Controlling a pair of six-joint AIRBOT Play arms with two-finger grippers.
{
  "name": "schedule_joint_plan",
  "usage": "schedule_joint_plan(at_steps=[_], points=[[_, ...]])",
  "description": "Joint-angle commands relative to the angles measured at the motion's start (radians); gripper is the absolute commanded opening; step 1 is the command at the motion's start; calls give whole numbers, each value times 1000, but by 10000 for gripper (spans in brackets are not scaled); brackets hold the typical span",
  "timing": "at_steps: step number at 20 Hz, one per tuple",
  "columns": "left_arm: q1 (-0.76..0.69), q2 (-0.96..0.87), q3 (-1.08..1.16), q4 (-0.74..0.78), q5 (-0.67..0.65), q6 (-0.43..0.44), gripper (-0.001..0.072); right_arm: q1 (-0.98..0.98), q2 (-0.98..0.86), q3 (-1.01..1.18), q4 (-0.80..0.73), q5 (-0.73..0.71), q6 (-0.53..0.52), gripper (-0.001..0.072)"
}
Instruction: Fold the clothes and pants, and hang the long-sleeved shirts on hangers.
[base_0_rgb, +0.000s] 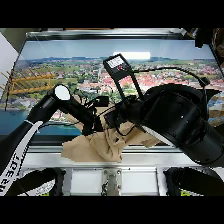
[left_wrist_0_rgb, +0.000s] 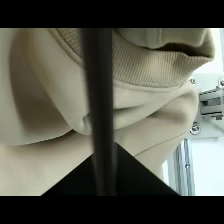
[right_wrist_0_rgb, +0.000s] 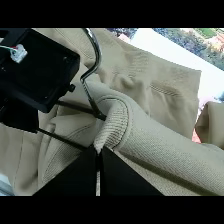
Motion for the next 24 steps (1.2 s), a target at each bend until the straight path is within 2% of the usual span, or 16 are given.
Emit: schedule_joint_plan(at_steps=[1,9,10,11,12,15,19,20,22,24], points=[[-1,-2,4,-4,5,0,16,6,-5,1,39,-55,-3,22],[-1,-2,4,-3,-4,0,16,5,-5,1,52,-72,-3,35],[-1,-2,4,-3,-5,0,16,5,-5,1,59,-72,-3,126],[-1,-2,4,-3,-6,0,17,3,-4,1,66,-72,-3,439],[-1,-2,4,-3,-6,0,16,3,-3,1,66,-71,-7,655],[-1,-2,4,-3,-10,0,16,-4,19,1,125,-71,-79,658],[-1,-2,4,-3,-11,0,16,-106,89,1,347,-33,-220,658],[-1,-2,4,-3,-11,0,17,-146,105,1,401,-15,-277,658],[-1,-2,4,-3,-11,0,17,-272,132,1,555,66,-496,658],[-1,-2,4,-3,-11,0,17,-413,139,1,702,138,-666,658]])
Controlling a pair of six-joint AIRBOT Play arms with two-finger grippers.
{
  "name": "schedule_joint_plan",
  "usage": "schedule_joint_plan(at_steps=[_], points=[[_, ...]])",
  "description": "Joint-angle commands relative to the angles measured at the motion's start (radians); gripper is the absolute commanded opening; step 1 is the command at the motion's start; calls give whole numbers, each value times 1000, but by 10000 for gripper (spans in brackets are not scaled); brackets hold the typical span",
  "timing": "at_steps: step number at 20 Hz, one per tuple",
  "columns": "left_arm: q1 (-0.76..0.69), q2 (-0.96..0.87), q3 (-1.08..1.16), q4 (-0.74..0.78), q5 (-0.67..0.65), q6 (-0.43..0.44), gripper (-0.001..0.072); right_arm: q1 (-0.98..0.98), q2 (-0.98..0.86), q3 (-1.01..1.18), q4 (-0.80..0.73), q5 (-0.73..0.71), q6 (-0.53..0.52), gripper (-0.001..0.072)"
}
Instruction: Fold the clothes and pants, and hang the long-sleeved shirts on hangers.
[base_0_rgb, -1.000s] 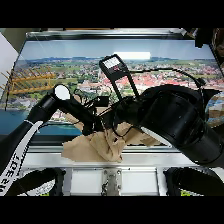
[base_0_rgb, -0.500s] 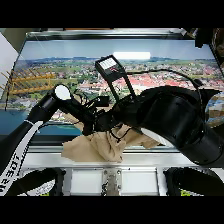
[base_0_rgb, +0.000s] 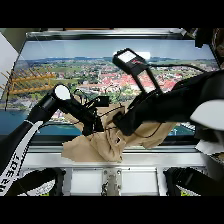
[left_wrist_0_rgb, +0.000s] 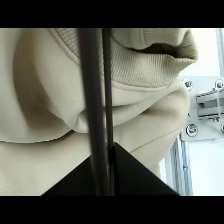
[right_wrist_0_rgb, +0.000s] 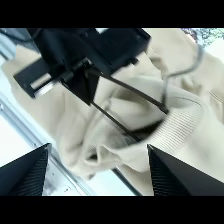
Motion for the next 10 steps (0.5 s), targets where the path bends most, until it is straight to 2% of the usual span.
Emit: schedule_joint_plan(at_steps=[1,6,10], points=[[0,0,0,1,-1,1,17,-216,24,0,273,109,-316,658],[0,-1,0,1,-1,1,16,-368,23,0,272,96,-351,658],[0,-1,0,1,-1,1,17,-473,23,-1,280,116,-608,658]])
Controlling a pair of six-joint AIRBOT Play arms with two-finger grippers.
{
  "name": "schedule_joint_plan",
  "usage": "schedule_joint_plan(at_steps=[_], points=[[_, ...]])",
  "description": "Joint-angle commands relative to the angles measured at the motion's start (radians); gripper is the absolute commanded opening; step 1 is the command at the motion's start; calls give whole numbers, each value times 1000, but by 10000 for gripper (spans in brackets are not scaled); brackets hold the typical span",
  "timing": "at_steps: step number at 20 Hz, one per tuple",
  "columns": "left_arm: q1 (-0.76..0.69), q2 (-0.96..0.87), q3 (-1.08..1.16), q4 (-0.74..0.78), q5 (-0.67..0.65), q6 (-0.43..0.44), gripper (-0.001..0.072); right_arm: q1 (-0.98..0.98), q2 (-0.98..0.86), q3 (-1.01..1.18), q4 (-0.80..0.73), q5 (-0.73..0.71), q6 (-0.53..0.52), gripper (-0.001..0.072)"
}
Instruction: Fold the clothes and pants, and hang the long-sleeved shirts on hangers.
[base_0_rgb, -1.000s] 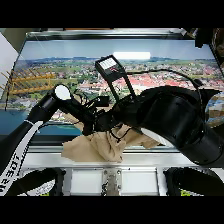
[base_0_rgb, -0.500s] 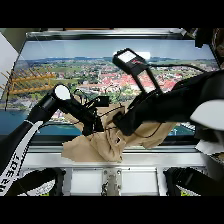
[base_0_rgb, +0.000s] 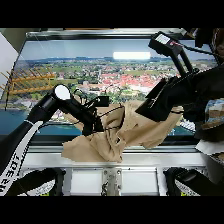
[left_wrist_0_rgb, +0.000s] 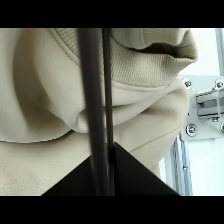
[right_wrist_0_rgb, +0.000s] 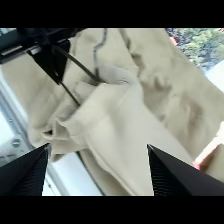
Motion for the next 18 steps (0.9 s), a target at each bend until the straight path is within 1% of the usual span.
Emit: schedule_joint_plan(at_steps=[1,2,7,10,12,13,18], points=[[0,-1,0,0,0,0,17,-135,1,-4,52,40,-222,658],[0,-1,0,0,1,0,17,-193,1,-13,103,61,-272,658],[0,-1,0,0,1,0,17,-575,1,-150,515,153,-529,658],[0,-1,0,0,1,0,17,-754,0,-286,666,195,-694,658],[0,-1,0,0,1,0,17,-836,0,-377,737,195,-769,658],[0,-1,0,0,1,0,17,-863,0,-413,745,195,-798,658],[0,-1,0,0,-1,0,17,-883,0,-523,742,195,-874,658]])
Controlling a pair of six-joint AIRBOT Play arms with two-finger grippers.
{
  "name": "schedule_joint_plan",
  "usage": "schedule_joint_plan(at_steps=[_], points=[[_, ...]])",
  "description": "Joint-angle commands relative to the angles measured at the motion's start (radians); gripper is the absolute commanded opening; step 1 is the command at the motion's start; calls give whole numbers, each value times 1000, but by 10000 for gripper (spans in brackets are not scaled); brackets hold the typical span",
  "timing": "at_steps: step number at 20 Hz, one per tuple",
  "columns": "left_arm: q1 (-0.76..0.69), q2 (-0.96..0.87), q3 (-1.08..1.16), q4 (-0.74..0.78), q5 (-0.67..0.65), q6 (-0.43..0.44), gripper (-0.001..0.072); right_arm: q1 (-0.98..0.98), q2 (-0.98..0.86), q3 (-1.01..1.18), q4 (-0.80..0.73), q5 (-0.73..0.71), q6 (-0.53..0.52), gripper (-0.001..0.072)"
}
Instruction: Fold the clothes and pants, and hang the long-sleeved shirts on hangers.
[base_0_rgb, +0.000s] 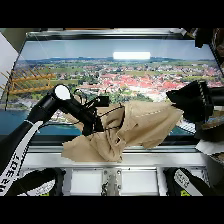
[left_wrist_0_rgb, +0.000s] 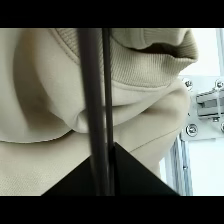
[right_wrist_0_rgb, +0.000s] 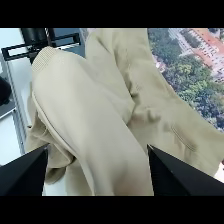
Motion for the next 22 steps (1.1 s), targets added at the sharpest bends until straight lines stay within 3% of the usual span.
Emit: schedule_joint_plan(at_steps=[1,5,12,22], points=[[0,-1,0,0,-1,0,17,-27,0,-78,26,11,-81,658],[0,-1,0,0,0,0,17,-26,0,-111,-58,11,-114,658],[0,-1,0,0,0,0,16,95,-13,-195,-53,11,-172,657],[0,-1,0,0,1,0,17,158,-69,-196,-53,11,-175,658]])
